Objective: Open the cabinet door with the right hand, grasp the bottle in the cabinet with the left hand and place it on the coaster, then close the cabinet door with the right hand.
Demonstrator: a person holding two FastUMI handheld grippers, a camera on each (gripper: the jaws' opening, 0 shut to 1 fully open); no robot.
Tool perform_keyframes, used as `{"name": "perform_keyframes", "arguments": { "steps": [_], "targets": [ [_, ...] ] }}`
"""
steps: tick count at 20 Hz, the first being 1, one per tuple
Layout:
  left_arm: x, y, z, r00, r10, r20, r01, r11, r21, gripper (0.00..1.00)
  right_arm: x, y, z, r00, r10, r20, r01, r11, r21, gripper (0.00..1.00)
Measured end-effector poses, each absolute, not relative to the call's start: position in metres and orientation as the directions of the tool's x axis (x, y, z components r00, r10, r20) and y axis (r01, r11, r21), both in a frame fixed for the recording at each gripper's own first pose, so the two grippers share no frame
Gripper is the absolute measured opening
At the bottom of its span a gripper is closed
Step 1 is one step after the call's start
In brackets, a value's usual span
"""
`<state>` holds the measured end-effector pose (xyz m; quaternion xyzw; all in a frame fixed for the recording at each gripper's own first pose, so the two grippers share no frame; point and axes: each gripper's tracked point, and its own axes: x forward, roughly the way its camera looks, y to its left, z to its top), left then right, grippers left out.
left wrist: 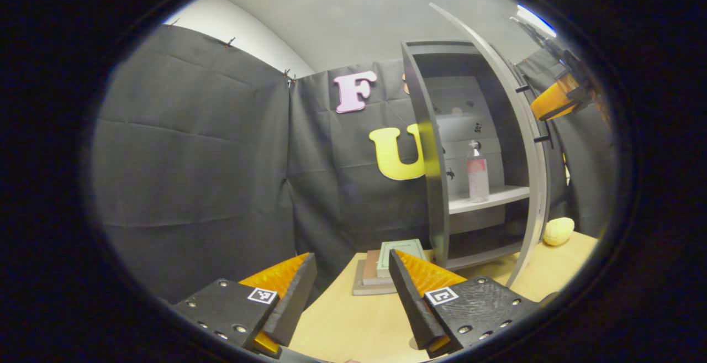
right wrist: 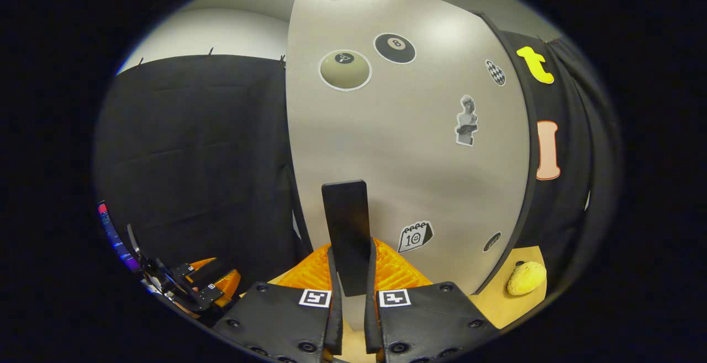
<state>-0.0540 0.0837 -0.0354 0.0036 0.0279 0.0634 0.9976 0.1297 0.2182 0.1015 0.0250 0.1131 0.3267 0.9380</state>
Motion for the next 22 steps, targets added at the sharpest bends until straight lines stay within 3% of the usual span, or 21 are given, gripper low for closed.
{"name": "perform_keyframes", "arguments": {
  "steps": [9,22],
  "targets": [
    [-0.045,-0.017,-0.01,0.998,0.043,-0.038,-0.042,0.999,0.029,0.8,0.123,0.187,0.102,0.742,0.645,-0.181,-0.635,0.764,0.118,0.17],
    [-0.056,-0.124,0.01,0.997,-0.072,-0.02,0.073,0.997,0.033,0.79,0.106,0.152,0.106,0.824,0.547,-0.147,-0.535,0.837,0.114,0.16]
  ]
}}
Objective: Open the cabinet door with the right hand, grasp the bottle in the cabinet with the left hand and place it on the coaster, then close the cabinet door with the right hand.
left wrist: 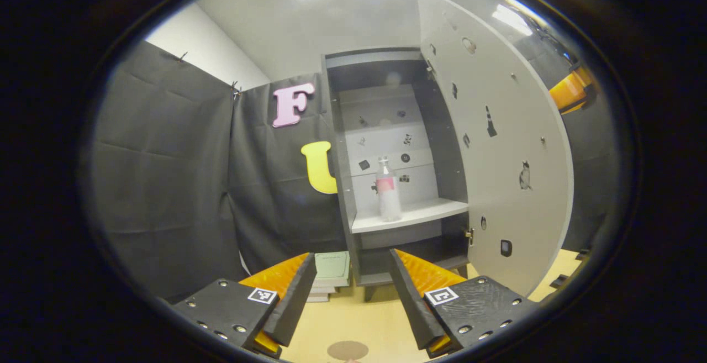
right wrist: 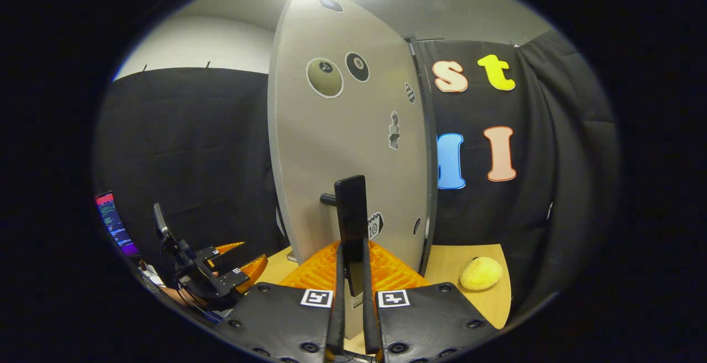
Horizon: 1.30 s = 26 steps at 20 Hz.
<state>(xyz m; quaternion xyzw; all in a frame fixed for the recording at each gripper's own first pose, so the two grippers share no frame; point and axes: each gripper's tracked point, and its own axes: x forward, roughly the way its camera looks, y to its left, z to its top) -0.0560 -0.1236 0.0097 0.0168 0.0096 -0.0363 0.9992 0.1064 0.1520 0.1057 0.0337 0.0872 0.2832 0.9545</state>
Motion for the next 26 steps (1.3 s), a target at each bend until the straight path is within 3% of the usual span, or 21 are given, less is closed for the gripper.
{"name": "perform_keyframes", "arguments": {
  "steps": [5,7,8,9,11,13,14,15,19,21,22,25,26],
  "targets": [
    [-0.068,-0.139,0.017,0.998,-0.056,-0.017,0.056,0.998,0.043,0.79,0.114,0.144,0.105,0.842,0.524,-0.13,-0.511,0.851,0.12,0.14],
    [-0.073,-0.143,0.02,0.999,-0.043,-0.017,0.044,0.998,0.046,0.79,0.12,0.134,0.105,0.852,0.509,-0.121,-0.497,0.86,0.119,0.18],
    [-0.075,-0.146,0.021,0.999,-0.038,-0.016,0.039,0.998,0.046,0.79,0.125,0.125,0.105,0.859,0.498,-0.117,-0.487,0.866,0.115,0.14],
    [-0.077,-0.148,0.023,0.999,-0.031,-0.017,0.032,0.998,0.047,0.79,0.129,0.116,0.106,0.867,0.484,-0.115,-0.473,0.874,0.114,0.17],
    [-0.083,-0.153,0.028,1.0,-0.016,-0.01,0.016,0.998,0.054,0.79,0.133,0.106,0.109,0.865,0.491,-0.106,-0.474,0.868,0.15,0.09],
    [-0.086,-0.158,0.034,1.0,-0.001,0.002,0.001,0.997,0.072,0.79,0.126,0.111,0.111,0.83,0.55,-0.088,-0.521,0.822,0.231,0.13],
    [-0.087,-0.162,0.037,1.0,0.004,0.009,-0.005,0.997,0.083,0.79,0.121,0.109,0.111,0.817,0.571,-0.075,-0.537,0.803,0.258,0.1],
    [-0.086,-0.166,0.042,1.0,0.006,0.019,-0.007,0.996,0.093,0.79,0.118,0.102,0.113,0.82,0.569,-0.064,-0.536,0.802,0.264,0.17],
    [-0.083,-0.184,0.065,0.999,-0.02,0.035,0.017,0.996,0.087,0.8,0.103,0.046,0.109,0.883,0.468,-0.038,-0.447,0.863,0.237,0.07],
    [-0.073,-0.2,0.076,0.997,-0.068,0.029,0.066,0.996,0.062,0.8,0.097,0.012,0.099,0.921,0.387,-0.051,-0.369,0.905,0.211,0.07],
    [-0.067,-0.21,0.08,0.995,-0.101,0.02,0.101,0.994,0.041,0.8,0.096,0.003,0.094,0.93,0.362,-0.058,-0.344,0.917,0.202,0.18],
    [-0.05,-0.224,0.095,0.988,-0.151,0.011,0.151,0.989,-0.005,0.8,0.102,-0.025,0.078,0.958,0.275,-0.087,-0.258,0.952,0.164,0.35],
    [-0.045,-0.225,0.1,0.988,-0.155,0.009,0.155,0.988,-0.007,0.8,0.105,-0.03,0.073,0.963,0.254,-0.092,-0.239,0.959,0.15,0.49]
  ]
}}
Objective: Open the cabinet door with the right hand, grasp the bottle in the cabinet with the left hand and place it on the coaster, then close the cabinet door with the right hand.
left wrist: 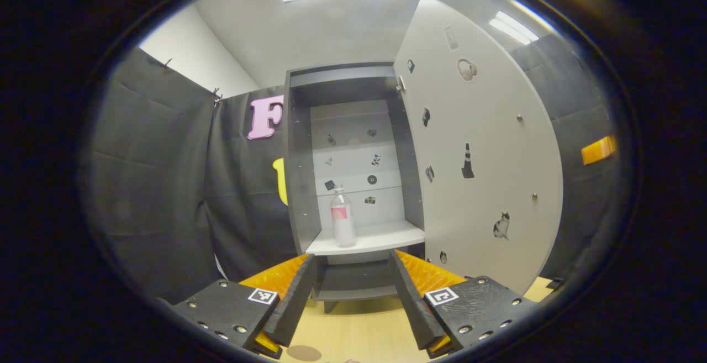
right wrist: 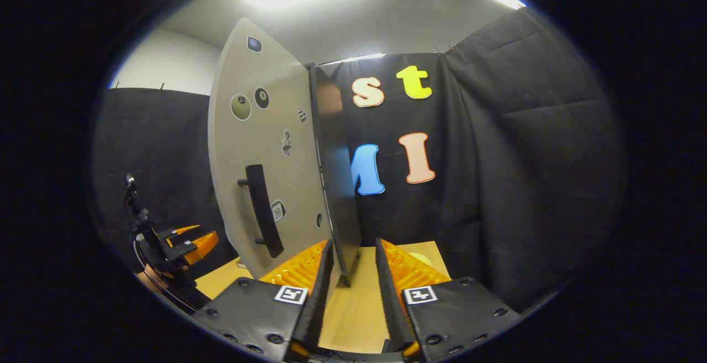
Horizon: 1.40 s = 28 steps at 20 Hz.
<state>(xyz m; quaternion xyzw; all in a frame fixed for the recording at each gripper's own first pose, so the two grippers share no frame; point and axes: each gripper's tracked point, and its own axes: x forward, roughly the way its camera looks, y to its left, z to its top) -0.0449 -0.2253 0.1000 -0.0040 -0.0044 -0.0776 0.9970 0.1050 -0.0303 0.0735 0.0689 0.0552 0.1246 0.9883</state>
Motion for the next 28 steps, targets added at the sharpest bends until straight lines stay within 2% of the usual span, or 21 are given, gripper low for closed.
{"name": "perform_keyframes", "arguments": {
  "steps": [2,3,7,13,16,26,27,28],
  "targets": [
    [-0.034,-0.225,0.11,0.988,-0.153,0.01,0.154,0.988,-0.007,0.82,0.108,-0.046,0.067,0.978,0.187,-0.088,-0.178,0.978,0.107,0.82],
    [-0.028,-0.223,0.114,0.989,-0.15,0.009,0.15,0.989,-0.009,0.8,0.108,-0.055,0.066,0.985,0.153,-0.084,-0.145,0.986,0.087,0.98],
    [0.003,-0.217,0.125,0.989,-0.148,-0.002,0.148,0.988,-0.044,0.82,0.114,-0.059,0.046,0.987,0.121,-0.107,-0.114,0.991,0.069,0.98],
    [0.068,-0.214,0.146,0.987,-0.158,0.018,0.159,0.986,-0.042,0.79,0.125,-0.06,0.02,0.984,0.082,-0.156,-0.08,0.997,0.018,0.98],
    [0.101,-0.212,0.142,0.984,-0.177,0.014,0.178,0.981,-0.076,0.81,0.135,-0.054,0.014,0.983,0.072,-0.171,-0.072,0.997,0.009,0.98],
    [0.201,-0.223,0.11,0.972,-0.234,-0.015,0.231,0.967,-0.103,0.79,0.179,-0.044,-0.002,0.977,0.001,-0.214,-0.004,1.0,-0.012,0.99],
    [0.209,-0.224,0.106,0.971,-0.239,-0.018,0.236,0.966,-0.105,0.79,0.183,-0.044,-0.004,0.975,-0.011,-0.221,0.009,1.0,-0.012,0.94],
    [0.219,-0.226,0.103,0.969,-0.246,-0.018,0.243,0.964,-0.108,0.79,0.189,-0.045,-0.007,0.973,-0.023,-0.229,0.021,1.0,-0.012,0.99]
  ]
}}
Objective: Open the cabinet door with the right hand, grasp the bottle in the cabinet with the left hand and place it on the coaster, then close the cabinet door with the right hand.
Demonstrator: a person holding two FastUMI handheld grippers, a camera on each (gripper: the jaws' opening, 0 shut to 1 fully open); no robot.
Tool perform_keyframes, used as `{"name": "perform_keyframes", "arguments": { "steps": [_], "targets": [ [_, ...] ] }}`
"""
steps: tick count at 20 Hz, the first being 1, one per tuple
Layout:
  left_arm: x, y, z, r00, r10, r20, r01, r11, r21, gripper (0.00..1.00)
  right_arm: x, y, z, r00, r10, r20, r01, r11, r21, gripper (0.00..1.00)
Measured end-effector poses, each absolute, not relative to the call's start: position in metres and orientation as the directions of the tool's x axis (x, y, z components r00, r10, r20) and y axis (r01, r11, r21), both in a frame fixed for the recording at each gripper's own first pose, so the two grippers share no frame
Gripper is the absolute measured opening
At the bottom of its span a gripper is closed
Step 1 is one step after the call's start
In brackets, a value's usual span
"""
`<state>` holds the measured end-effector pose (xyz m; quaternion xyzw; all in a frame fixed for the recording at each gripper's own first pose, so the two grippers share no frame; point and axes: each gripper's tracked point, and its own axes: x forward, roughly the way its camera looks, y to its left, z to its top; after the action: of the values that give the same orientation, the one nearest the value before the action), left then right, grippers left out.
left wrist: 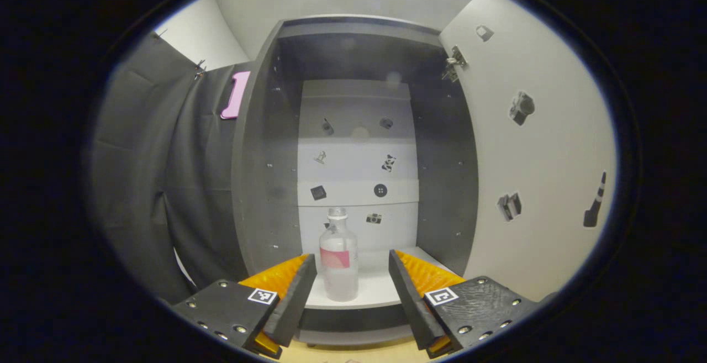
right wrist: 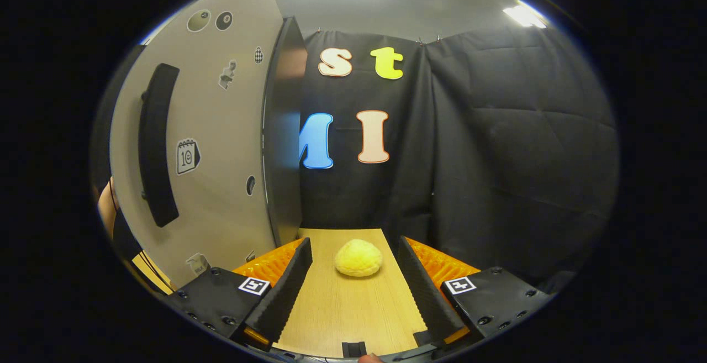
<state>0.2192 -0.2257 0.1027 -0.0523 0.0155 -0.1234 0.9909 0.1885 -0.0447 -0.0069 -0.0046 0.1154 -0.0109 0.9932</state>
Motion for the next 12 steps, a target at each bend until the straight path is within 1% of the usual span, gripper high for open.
{"name": "perform_keyframes", "arguments": {
  "steps": [1,2,3,4,5,6,7,9,10,11,12],
  "targets": [
    [0.229,-0.228,0.1,0.967,-0.252,-0.017,0.249,0.962,-0.109,0.79,0.193,-0.045,-0.01,0.971,-0.033,-0.236,0.032,0.999,-0.01,0.94],
    [0.238,-0.228,0.096,0.967,-0.256,-0.016,0.253,0.961,-0.109,0.79,0.197,-0.046,-0.013,0.969,-0.044,-0.243,0.043,0.999,-0.009,0.99],
    [0.246,-0.229,0.093,0.967,-0.255,-0.016,0.252,0.962,-0.105,0.79,0.2,-0.046,-0.015,0.967,-0.054,-0.247,0.054,0.999,-0.009,0.99],
    [0.253,-0.23,0.089,0.967,-0.256,-0.018,0.253,0.962,-0.102,0.82,0.204,-0.047,-0.018,0.965,-0.064,-0.253,0.064,0.998,-0.008,0.99],
    [0.262,-0.231,0.084,0.967,-0.255,-0.025,0.251,0.963,-0.101,0.79,0.207,-0.048,-0.02,0.964,-0.071,-0.258,0.072,0.997,-0.006,0.99],
    [0.269,-0.232,0.078,0.966,-0.258,-0.033,0.253,0.962,-0.102,0.79,0.211,-0.048,-0.022,0.962,-0.078,-0.262,0.081,0.997,-0.003,0.94],
    [0.277,-0.234,0.073,0.965,-0.261,-0.041,0.255,0.961,-0.103,0.82,0.214,-0.048,-0.024,0.96,-0.086,-0.265,0.089,0.996,0.0,0.94],
    [0.291,-0.234,0.063,0.966,-0.254,-0.051,0.248,0.963,-0.102,0.82,0.218,-0.049,-0.027,0.958,-0.098,-0.271,0.104,0.995,0.007,0.94],
    [0.296,-0.234,0.061,0.966,-0.255,-0.05,0.249,0.963,-0.101,0.79,0.22,-0.048,-0.029,0.956,-0.101,-0.275,0.108,0.994,0.01,0.94],
    [0.301,-0.235,0.059,0.966,-0.255,-0.05,0.249,0.963,-0.098,0.79,0.222,-0.05,-0.031,0.954,-0.108,-0.279,0.115,0.993,0.01,0.94],
    [0.306,-0.235,0.055,0.965,-0.257,-0.05,0.252,0.963,-0.092,0.81,0.223,-0.05,-0.033,0.952,-0.113,-0.284,0.121,0.993,0.01,0.94]
  ]
}}
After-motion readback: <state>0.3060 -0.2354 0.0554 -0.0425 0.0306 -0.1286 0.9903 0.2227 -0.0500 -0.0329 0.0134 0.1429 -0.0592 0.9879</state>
